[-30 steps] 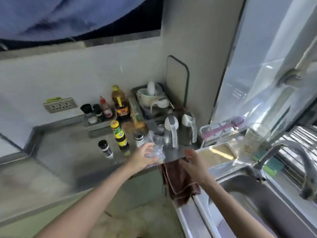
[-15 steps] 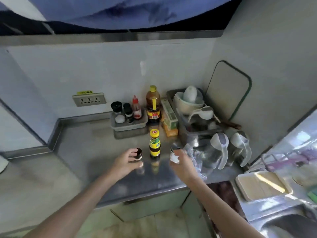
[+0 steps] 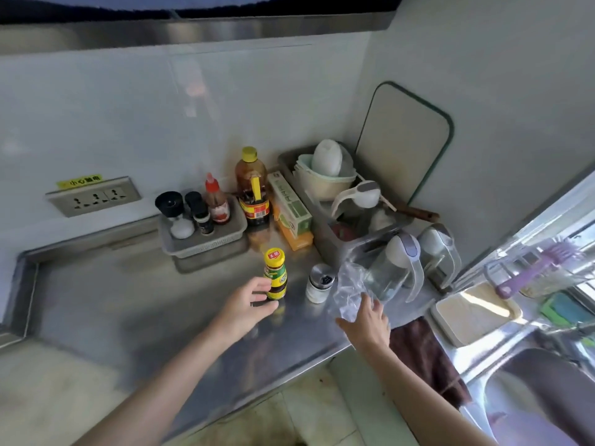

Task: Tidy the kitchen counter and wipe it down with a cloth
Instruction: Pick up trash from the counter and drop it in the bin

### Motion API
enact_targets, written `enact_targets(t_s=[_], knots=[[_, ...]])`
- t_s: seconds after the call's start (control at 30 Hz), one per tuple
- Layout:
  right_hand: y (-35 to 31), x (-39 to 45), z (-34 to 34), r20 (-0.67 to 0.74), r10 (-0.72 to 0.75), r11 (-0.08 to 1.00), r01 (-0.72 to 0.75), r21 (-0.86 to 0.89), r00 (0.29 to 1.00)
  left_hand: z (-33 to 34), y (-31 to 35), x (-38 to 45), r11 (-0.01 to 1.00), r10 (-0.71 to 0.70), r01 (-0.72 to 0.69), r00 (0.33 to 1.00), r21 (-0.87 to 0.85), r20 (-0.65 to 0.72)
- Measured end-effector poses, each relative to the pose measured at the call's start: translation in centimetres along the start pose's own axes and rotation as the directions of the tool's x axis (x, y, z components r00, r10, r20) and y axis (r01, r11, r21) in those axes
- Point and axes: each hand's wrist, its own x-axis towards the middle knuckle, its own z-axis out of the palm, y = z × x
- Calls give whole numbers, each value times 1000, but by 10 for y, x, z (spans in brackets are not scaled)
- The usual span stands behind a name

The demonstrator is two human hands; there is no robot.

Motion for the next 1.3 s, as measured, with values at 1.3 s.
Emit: enact_targets(t_s=[1.3], knots=[[15, 10, -21, -82, -154, 961, 168, 219, 985, 20, 3, -4, 999, 29, -29, 1000, 22, -10]])
